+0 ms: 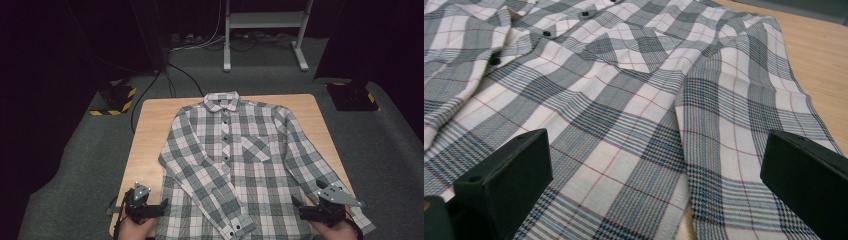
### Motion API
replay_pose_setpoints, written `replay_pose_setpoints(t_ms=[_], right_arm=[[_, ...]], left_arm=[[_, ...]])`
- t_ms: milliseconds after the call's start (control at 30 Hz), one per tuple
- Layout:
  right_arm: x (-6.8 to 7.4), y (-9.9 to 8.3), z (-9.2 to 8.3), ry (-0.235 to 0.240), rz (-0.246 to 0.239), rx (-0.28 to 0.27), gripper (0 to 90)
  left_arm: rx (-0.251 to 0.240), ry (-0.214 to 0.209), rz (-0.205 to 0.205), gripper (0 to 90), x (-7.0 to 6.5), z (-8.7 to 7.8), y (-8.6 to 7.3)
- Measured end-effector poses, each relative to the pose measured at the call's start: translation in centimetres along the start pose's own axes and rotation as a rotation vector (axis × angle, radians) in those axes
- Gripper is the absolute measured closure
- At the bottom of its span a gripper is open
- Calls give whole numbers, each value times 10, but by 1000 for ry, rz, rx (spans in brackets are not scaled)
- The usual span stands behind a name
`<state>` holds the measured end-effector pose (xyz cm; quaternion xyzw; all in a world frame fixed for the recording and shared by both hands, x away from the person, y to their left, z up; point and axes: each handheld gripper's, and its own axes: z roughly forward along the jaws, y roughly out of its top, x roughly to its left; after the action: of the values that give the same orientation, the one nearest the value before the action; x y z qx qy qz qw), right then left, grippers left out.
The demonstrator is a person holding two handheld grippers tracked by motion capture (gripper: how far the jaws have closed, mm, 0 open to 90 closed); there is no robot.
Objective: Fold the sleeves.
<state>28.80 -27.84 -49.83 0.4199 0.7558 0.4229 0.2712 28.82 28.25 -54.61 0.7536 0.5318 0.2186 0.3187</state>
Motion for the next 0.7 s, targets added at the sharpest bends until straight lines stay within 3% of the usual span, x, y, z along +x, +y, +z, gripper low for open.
replay_pose_setpoints(t_ms=[533, 700], right_arm=[[-33, -12, -12, -79, 43, 43, 26], [-47, -19, -16, -110, 79, 64, 44]], left_arm=[[0, -1, 0, 2, 0, 0, 0], [0, -1, 0, 2, 0, 0, 0]])
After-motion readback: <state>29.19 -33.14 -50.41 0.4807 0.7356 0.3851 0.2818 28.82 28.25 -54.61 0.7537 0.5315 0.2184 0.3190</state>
